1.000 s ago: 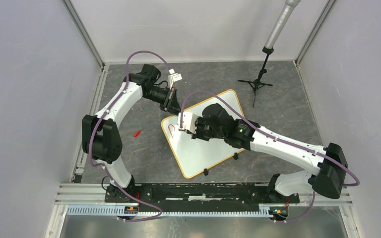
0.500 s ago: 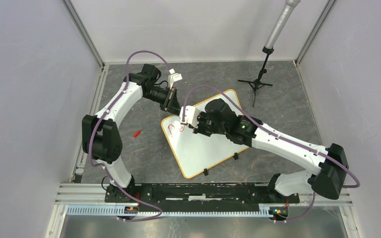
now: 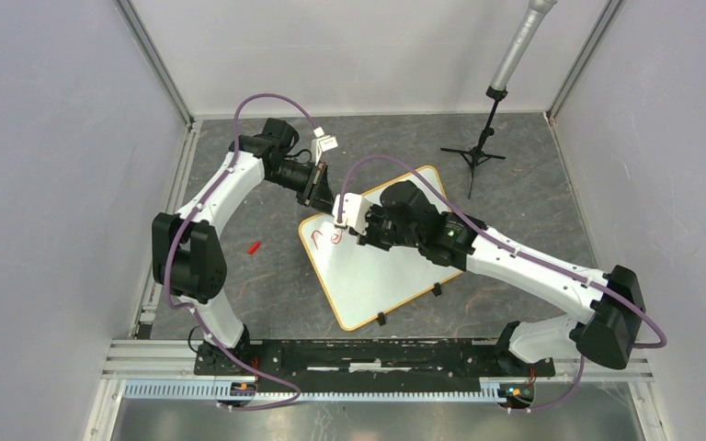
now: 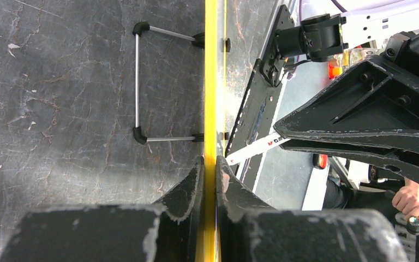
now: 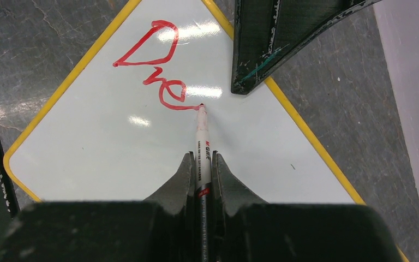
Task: Write a sentence on the whiteboard
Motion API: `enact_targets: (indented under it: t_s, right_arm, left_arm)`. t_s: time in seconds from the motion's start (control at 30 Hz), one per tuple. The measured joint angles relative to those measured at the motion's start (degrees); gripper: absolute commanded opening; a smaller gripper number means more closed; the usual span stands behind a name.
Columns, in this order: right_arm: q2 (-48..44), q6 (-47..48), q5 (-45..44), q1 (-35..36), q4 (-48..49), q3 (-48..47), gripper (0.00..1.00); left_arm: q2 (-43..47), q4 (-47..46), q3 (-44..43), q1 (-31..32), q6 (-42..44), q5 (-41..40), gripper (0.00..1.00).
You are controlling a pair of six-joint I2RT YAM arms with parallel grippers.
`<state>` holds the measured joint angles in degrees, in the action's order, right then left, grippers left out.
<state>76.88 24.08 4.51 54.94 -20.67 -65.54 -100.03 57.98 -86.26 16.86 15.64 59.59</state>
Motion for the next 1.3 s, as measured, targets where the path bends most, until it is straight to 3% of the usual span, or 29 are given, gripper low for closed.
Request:
enact_targets:
  t_s: [1.3]
  right_arm:
    - [-0.8,0.3,1.6,-1.1,-0.5,1.2,0.00]
  left_arm:
    - [-0.1,0.1,-0.1,0.0,0.0,-0.1,0.02]
